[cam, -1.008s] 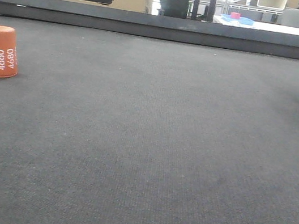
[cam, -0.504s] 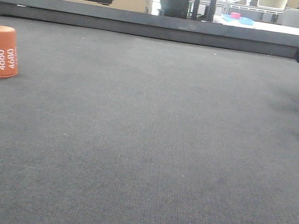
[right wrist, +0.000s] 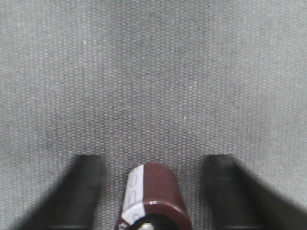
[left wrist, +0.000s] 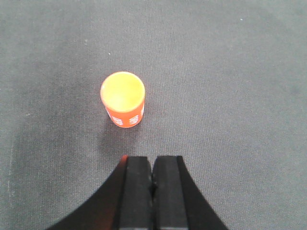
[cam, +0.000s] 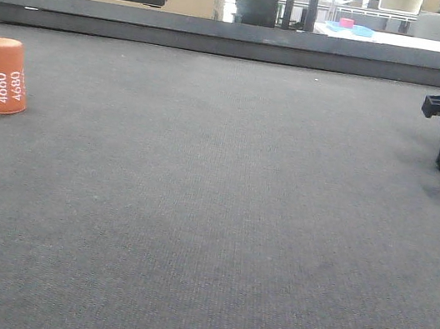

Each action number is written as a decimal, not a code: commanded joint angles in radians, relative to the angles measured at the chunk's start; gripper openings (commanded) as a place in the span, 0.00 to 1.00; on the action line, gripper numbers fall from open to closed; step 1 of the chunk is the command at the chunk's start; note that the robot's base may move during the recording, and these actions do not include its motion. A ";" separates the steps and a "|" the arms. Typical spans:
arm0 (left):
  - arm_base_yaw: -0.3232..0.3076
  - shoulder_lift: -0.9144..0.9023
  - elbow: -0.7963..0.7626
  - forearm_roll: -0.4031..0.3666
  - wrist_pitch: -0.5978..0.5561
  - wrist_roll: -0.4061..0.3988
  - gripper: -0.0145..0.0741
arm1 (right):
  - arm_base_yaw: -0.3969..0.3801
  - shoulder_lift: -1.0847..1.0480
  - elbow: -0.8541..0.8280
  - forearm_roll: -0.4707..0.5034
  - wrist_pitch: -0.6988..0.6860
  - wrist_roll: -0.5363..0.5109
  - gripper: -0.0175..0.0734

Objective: Place cylindrical capacitor in blue bin on shelf
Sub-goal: 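Lower both open grippers around the orange cylinder and brown capacitor, then close both grippers on the cylinders and lift them off the table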

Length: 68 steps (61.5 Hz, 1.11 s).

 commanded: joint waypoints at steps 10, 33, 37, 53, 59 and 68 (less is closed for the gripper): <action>0.004 -0.002 -0.010 -0.008 0.002 -0.009 0.04 | -0.003 -0.008 -0.010 -0.006 0.022 -0.002 0.01; 0.002 0.117 -0.074 0.009 -0.032 -0.009 0.50 | -0.003 -0.046 -0.011 0.012 0.072 -0.002 0.01; 0.002 0.150 -0.097 0.029 -0.037 -0.009 0.58 | -0.003 -0.046 -0.011 0.023 0.088 -0.002 0.01; 0.017 0.298 -0.203 0.031 -0.034 -0.033 0.66 | -0.003 -0.046 -0.011 0.104 0.134 -0.002 0.01; 0.031 0.346 -0.245 0.028 -0.008 -0.032 0.66 | -0.003 -0.046 -0.011 0.106 0.134 -0.002 0.01; 0.033 0.416 -0.295 0.039 0.029 -0.024 0.66 | -0.003 -0.046 -0.011 0.106 0.126 -0.002 0.01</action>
